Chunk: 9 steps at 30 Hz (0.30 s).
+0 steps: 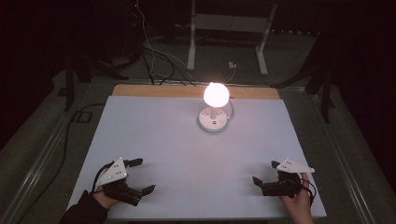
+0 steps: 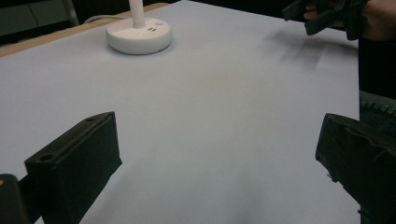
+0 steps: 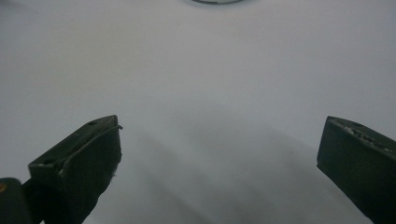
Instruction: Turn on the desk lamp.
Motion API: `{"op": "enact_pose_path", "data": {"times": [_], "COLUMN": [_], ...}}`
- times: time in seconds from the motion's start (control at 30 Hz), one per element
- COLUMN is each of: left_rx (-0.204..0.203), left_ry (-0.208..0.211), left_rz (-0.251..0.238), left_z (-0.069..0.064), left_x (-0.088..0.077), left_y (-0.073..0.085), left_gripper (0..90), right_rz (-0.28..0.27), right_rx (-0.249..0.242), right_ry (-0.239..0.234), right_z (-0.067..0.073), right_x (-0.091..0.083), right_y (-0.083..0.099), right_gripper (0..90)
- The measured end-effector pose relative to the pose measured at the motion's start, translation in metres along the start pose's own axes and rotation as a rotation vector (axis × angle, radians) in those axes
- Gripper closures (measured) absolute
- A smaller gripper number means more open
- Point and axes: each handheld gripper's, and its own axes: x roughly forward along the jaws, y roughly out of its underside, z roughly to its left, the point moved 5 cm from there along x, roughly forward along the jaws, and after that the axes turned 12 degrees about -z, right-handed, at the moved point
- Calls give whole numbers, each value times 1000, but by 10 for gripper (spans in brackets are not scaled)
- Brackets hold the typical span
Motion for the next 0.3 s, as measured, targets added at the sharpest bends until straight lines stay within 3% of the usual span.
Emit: {"op": "enact_pose_path", "data": {"times": [0.3], "left_rx": [3], "left_ry": [-1], "left_rz": [3], "left_z": [0], "left_x": [0], "left_y": [0], "left_gripper": [4], "right_rz": [16], "right_rx": [-7], "right_ry": [5], "right_z": [-2], "right_x": [3], "right_y": [3], "right_gripper": [0]}}
